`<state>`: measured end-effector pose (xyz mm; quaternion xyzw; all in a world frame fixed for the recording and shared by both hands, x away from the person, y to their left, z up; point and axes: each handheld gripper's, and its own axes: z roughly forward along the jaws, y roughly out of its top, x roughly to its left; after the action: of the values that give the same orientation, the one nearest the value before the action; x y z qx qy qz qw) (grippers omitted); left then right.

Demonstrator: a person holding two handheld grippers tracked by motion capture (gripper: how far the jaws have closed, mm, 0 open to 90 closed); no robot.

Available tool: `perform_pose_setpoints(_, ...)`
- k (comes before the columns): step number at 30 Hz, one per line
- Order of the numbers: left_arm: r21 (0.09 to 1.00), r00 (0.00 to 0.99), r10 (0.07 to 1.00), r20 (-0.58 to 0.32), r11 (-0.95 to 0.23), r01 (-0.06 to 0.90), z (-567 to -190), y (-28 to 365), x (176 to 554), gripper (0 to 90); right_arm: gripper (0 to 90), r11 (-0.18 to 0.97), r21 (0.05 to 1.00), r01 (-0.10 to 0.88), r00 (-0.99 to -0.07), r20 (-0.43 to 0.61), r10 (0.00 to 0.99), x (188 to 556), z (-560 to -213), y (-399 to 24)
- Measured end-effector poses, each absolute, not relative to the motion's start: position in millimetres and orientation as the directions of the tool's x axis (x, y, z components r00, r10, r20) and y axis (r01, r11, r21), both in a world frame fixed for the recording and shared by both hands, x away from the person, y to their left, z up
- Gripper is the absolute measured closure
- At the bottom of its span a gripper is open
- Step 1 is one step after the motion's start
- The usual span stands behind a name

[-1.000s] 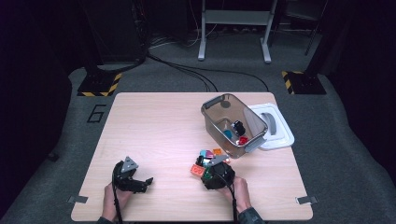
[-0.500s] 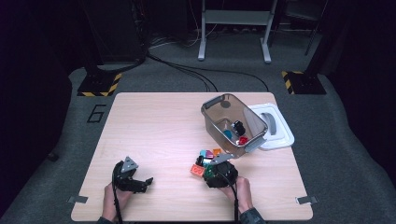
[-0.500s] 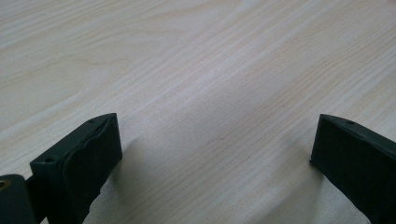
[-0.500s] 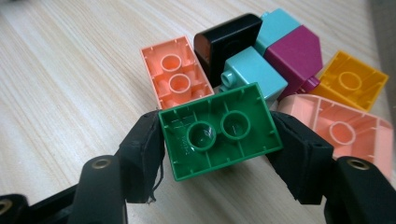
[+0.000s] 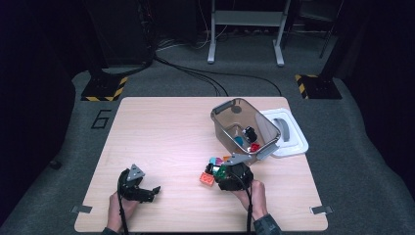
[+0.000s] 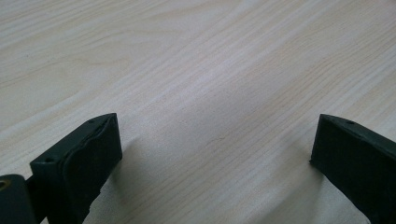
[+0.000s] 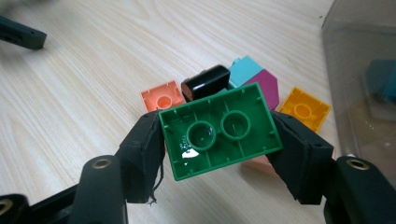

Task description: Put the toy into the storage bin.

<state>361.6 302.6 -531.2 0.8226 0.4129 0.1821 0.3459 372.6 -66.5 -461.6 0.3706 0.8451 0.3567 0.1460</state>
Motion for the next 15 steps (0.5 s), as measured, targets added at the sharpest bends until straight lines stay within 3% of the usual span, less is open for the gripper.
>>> perform_pose_setpoints(15,0.717,0.595,0.803,0.012,-0.422,0.555,-531,303,362,1.5,37.8,0.458,0.735,0.5,-0.682,0.009,0.731,387,-433,-64)
